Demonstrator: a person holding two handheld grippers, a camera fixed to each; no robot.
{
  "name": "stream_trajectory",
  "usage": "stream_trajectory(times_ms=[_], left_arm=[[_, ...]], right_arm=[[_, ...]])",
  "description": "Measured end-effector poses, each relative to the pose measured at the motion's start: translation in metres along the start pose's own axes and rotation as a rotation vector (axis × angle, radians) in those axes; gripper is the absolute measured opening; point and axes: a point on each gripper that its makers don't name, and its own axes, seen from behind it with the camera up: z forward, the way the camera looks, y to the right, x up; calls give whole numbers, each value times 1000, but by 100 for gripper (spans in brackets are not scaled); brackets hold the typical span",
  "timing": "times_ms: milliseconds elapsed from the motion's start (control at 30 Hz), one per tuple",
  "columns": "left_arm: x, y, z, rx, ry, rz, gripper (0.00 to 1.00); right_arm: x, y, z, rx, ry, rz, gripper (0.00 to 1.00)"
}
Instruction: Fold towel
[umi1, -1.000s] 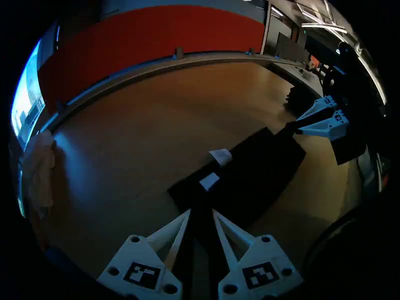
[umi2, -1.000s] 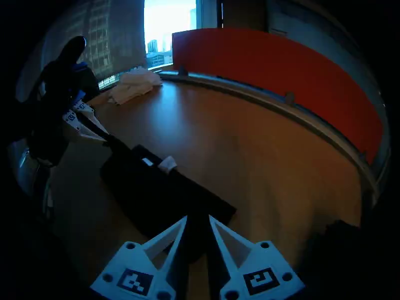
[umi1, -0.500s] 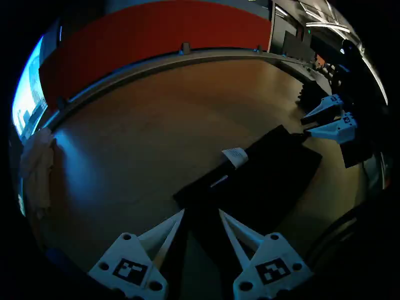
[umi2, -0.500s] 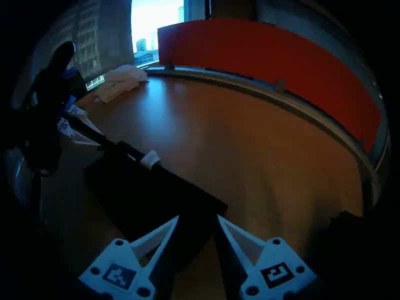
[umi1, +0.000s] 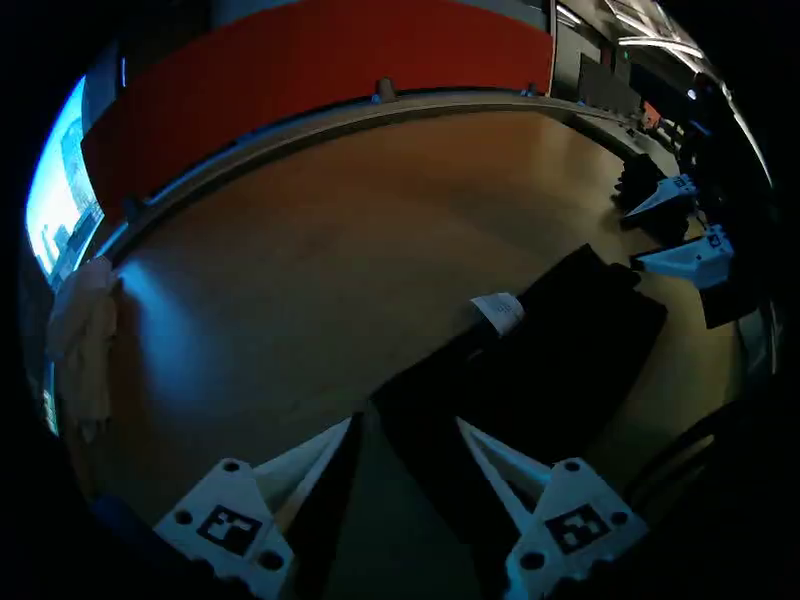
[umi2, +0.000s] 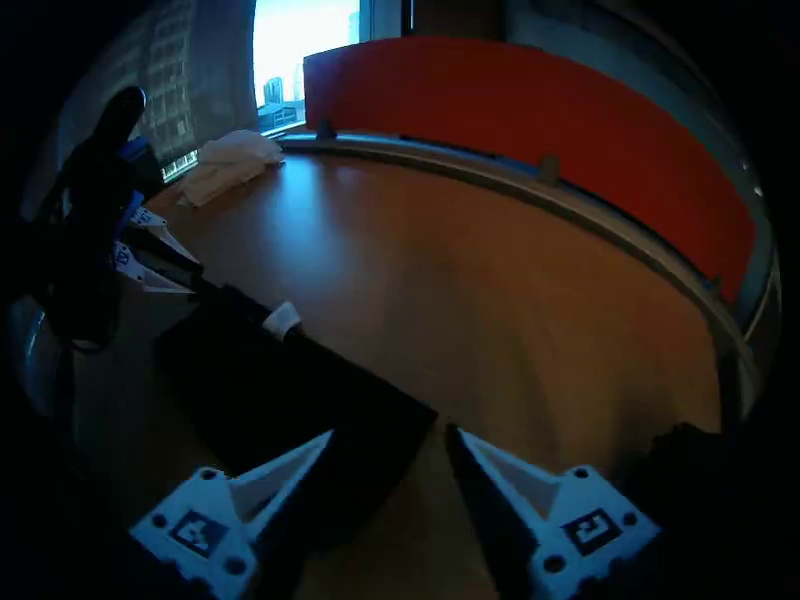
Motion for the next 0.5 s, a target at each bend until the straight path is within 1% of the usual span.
stream_trajectory(times_ms=[67, 133, 300, 500], left_arm=[[1, -3, 0, 9, 1, -4, 88], [1, -6, 0, 17, 0, -7, 95], [2, -11, 0, 33, -4, -12, 95], [-2, -17, -9, 49, -4, -33, 95]], right_arm=[[-1, 1, 0, -6, -2, -7, 86], [-1, -1, 0, -3, -2, -7, 86], [-1, -2, 0, 0, 1, -3, 85], [-2, -3, -1, 2, 1, -8, 86]])
